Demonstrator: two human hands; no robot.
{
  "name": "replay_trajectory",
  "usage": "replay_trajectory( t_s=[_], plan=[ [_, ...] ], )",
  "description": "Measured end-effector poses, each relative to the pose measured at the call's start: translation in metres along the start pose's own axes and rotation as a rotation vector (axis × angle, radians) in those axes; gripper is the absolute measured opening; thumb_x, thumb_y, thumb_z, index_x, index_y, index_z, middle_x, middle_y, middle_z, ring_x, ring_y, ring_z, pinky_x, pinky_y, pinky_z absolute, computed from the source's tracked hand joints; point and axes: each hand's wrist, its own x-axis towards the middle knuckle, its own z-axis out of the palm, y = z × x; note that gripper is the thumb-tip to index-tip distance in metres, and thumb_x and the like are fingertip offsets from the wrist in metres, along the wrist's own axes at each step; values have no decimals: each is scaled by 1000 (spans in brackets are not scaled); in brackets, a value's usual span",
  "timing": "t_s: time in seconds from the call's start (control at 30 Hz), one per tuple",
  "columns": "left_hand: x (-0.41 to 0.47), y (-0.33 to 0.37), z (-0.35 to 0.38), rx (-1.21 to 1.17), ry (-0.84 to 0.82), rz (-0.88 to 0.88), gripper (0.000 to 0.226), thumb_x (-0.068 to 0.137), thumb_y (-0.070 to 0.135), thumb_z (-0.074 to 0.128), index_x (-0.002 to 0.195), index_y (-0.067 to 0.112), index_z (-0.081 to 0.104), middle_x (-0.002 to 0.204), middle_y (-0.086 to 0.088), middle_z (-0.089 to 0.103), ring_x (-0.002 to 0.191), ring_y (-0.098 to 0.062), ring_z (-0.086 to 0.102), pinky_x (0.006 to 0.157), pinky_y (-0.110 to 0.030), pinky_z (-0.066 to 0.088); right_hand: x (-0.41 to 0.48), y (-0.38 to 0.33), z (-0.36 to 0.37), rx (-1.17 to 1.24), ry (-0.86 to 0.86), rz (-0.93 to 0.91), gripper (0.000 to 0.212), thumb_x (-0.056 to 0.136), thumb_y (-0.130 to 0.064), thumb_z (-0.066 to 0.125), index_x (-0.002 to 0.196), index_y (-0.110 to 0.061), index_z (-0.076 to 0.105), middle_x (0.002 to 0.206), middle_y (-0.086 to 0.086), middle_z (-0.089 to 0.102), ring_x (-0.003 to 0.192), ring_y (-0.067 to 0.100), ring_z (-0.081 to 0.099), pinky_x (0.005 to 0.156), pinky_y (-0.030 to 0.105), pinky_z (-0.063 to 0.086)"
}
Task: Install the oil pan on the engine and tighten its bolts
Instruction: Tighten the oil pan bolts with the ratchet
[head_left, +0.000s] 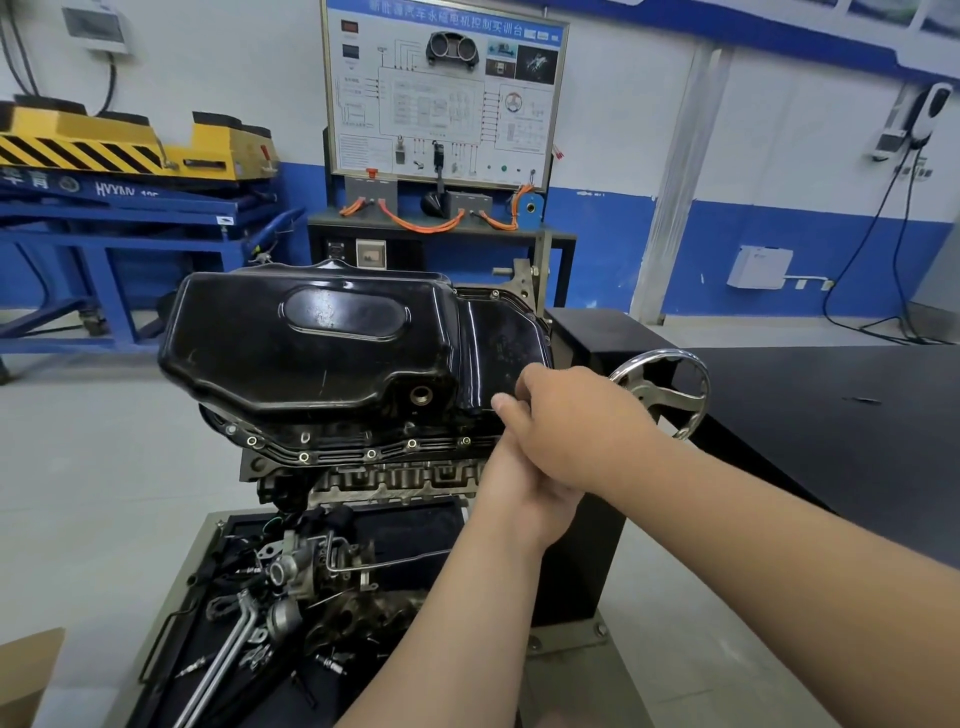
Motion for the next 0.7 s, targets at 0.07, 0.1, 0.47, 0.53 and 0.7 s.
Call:
replay_trajectory(
  t_s=[0.07,0.1,0.47,0.53,0.7],
  plan=[
    [-2,0,-5,18,-15,16,39,99,33,43,130,13,54,116,-12,67,103,-24,63,92,-34,44,-2,9,-2,-266,128,-312,41,95,-52,24,86,-20,48,62,-7,46,57,17,53,49,28,39],
    [-2,1,-9,-14,-17,17,39,98,34,46,130,15,56,120,-9,66,102,-21,63,92,-33,46,-2,15,-4,-339,141,-426,40,95,-48,24,80,-19,48,60,-7,46,53,18,53,46,26,34],
    [1,-10,-11,-217,-96,-34,34,96,39,48,113,13,61,79,-2,36,68,-13,37,66,-27,30,-4,8,-15,726,-306,428,41,95,-39,47,79,-5,61,50,9,58,40,23,57,46,27,47],
    [1,-9,-9,-212,-66,-44,39,96,39,49,123,13,60,95,-5,44,90,-17,51,78,-27,38,-3,8,-16,670,-298,386,38,95,-39,47,83,-7,63,62,10,64,49,24,60,52,31,52],
    [-1,-4,-10,-155,-48,-43,29,96,37,51,102,15,68,102,-6,72,93,-17,65,80,-29,50,1,23,-15,-181,-12,-299,39,94,-52,21,88,-23,46,66,-7,50,61,14,55,47,26,34]
  ],
)
